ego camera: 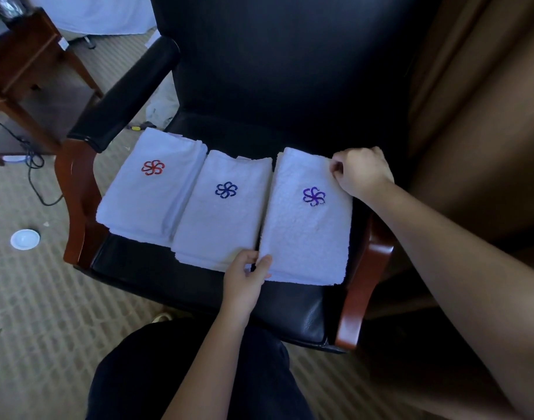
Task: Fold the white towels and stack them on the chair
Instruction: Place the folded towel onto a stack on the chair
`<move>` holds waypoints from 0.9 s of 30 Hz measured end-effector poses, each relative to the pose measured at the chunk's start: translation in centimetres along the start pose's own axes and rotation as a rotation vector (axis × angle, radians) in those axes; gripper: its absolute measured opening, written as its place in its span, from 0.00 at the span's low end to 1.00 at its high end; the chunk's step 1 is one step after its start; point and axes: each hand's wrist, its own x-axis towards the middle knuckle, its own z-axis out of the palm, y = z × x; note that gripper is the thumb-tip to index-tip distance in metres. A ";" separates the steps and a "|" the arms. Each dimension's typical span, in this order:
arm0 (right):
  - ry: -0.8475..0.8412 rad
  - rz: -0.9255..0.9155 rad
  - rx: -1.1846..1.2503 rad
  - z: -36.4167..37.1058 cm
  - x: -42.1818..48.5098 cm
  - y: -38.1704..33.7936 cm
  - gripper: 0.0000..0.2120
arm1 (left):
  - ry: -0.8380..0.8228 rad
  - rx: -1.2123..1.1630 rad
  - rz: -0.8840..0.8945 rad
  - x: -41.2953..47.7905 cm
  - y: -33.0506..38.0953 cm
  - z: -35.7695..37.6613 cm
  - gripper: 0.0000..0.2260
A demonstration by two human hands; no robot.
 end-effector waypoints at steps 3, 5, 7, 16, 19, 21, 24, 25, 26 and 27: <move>-0.103 -0.017 0.001 0.2 0.4 0.5 0.11 | -0.016 0.014 0.009 0.0 0.1 0.1 0.06; -0.165 -0.064 -0.059 0.3 0.5 0.7 0.13 | -0.037 0.039 0.016 0.0 0.2 0.3 0.07; -0.156 -0.093 -0.050 0.4 0.6 0.8 0.14 | -0.036 0.042 0.028 0.0 0.1 0.4 0.08; 0.210 -0.094 0.214 -0.3 -2.0 -0.2 0.10 | 0.070 -0.031 0.014 -1.1 0.3 -0.4 0.05; 0.165 -0.105 0.365 -0.6 -4.8 -1.0 0.12 | 0.101 0.040 0.080 -1.5 0.7 -1.6 0.03; 0.126 -0.081 0.428 -0.8 -6.8 -1.8 0.14 | 0.130 0.212 0.229 -1.9 1.1 -2.6 0.04; 0.207 -0.068 0.433 -1.4 -9.4 -2.9 0.13 | 0.161 0.529 0.513 -2.4 1.4 -3.9 0.07; 0.213 -0.054 0.436 -1.7 -10.2 -3.3 0.13 | 0.173 0.612 0.577 -2.7 1.6 -4.3 0.08; 0.206 -0.045 0.435 -2.1 -11.1 -3.8 0.13 | 0.188 0.683 0.630 -3.1 1.9 -4.7 0.07; 0.196 -0.044 0.424 -2.4 -12.1 -4.2 0.14 | 0.204 0.748 0.688 -3.5 2.2 -5.1 0.07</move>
